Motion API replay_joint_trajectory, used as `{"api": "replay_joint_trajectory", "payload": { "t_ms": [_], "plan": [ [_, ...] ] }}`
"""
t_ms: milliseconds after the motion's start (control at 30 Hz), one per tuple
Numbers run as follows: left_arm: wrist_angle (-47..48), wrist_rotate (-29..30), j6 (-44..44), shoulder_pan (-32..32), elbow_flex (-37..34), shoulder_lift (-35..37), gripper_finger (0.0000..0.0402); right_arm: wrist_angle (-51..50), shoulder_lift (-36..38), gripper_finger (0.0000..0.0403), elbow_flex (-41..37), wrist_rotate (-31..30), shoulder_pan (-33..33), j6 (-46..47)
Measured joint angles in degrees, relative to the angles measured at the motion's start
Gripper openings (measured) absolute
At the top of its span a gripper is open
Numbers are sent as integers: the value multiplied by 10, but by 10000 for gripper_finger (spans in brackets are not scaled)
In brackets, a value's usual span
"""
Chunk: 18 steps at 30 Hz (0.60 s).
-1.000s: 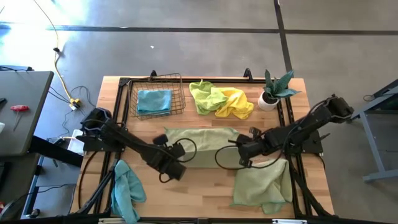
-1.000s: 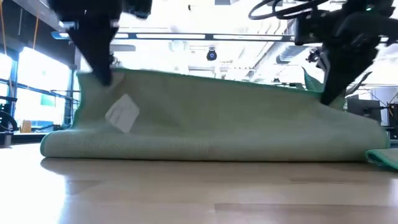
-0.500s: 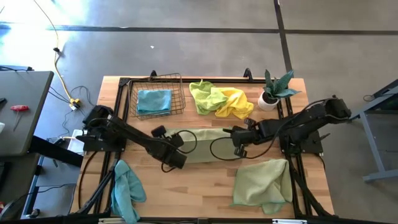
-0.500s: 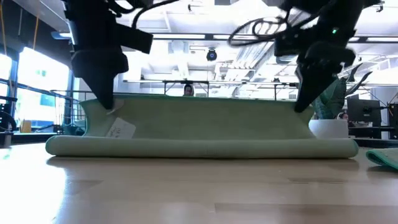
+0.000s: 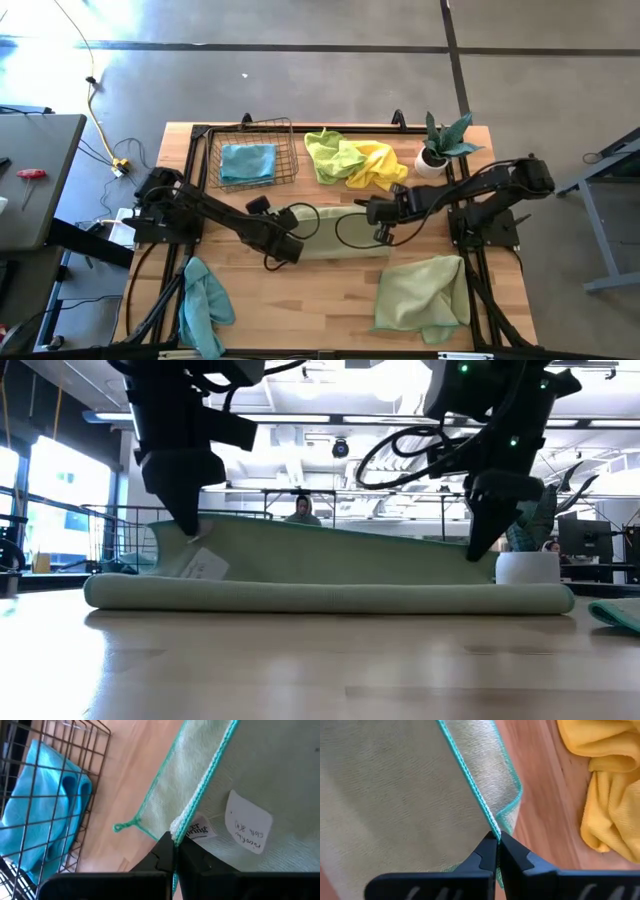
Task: Fold microfiber towels
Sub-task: Fold the left green towel
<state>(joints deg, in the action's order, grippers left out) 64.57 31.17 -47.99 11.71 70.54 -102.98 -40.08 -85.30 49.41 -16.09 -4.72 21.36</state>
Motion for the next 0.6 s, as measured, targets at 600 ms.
{"api": "replay_joint_trajectory", "payload": {
  "t_ms": [600],
  "plan": [
    [-24, 3, -42, -16, -59, 0, 7, 20, 0, 57, 0, 0, 6, -24]
  ]
}}
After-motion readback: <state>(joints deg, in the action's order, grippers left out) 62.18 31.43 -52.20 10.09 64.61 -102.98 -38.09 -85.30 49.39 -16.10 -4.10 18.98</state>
